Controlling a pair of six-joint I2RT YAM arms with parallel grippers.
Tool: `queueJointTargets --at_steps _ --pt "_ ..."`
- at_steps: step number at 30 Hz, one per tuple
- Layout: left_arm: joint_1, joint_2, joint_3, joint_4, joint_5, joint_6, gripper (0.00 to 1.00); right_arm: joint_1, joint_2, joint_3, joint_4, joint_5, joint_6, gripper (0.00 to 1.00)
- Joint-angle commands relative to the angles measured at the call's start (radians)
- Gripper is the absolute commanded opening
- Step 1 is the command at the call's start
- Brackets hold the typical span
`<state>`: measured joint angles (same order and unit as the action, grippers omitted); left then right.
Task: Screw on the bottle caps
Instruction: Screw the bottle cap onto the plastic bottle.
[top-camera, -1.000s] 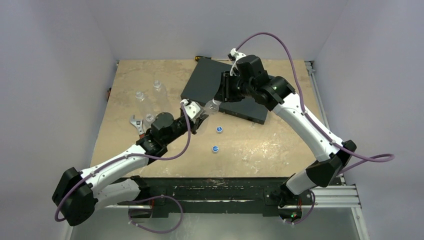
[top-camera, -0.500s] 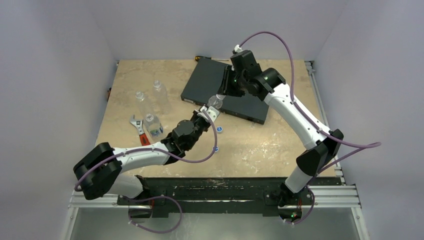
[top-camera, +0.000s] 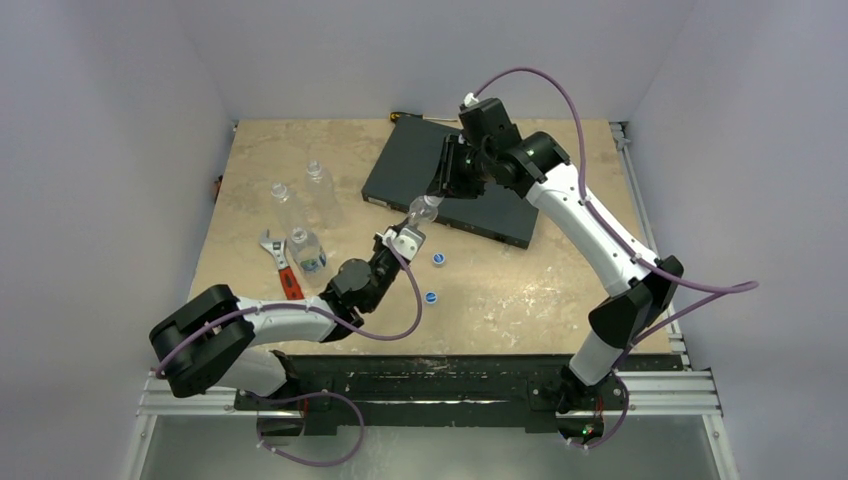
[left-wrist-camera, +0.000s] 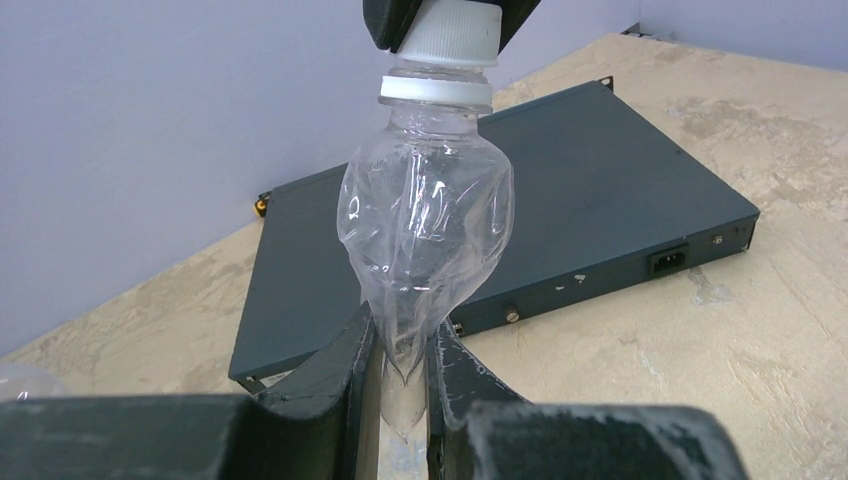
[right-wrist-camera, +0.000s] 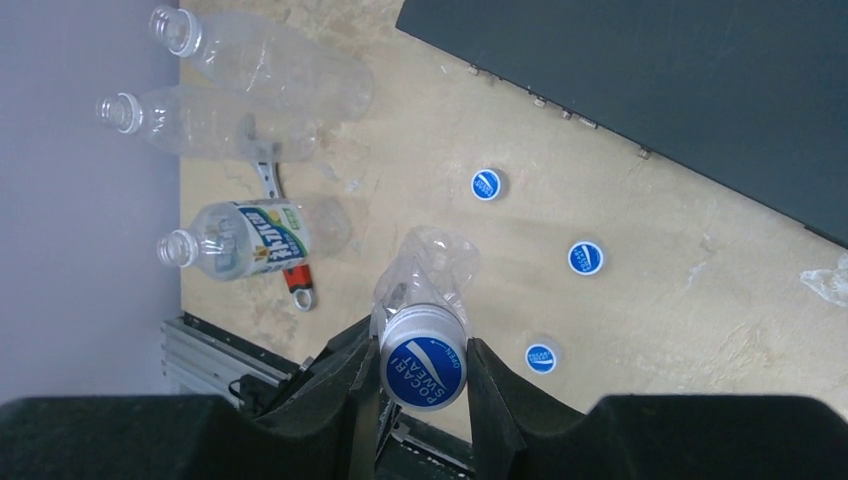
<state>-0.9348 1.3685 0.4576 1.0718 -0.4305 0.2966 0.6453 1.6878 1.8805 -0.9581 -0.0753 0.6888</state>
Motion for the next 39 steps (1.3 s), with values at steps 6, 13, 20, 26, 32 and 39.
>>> queueJointTargets --at_steps 6,13,20,26,32,39 --pt "-0.024 -0.041 0.04 0.332 0.127 -0.083 0.0 0.039 0.031 0.092 -0.128 -0.098 0.076 0.23" --pt "-0.024 -0.066 -0.013 0.299 0.129 -0.132 0.0 0.03 0.025 0.178 -0.178 -0.057 0.053 0.64" --pt "-0.014 -0.103 -0.054 0.213 0.174 -0.239 0.0 0.029 -0.042 0.188 -0.166 -0.011 0.011 0.91" --pt "0.114 -0.154 -0.054 0.075 0.495 -0.417 0.0 0.03 -0.18 0.056 -0.065 0.021 -0.14 0.98" --pt "0.238 -0.202 0.008 -0.095 0.899 -0.551 0.0 0.032 -0.309 -0.058 0.023 -0.078 -0.389 0.98" --pt "0.301 -0.272 0.084 -0.244 1.215 -0.633 0.0 0.072 -0.352 -0.08 -0.036 -0.224 -0.604 0.73"
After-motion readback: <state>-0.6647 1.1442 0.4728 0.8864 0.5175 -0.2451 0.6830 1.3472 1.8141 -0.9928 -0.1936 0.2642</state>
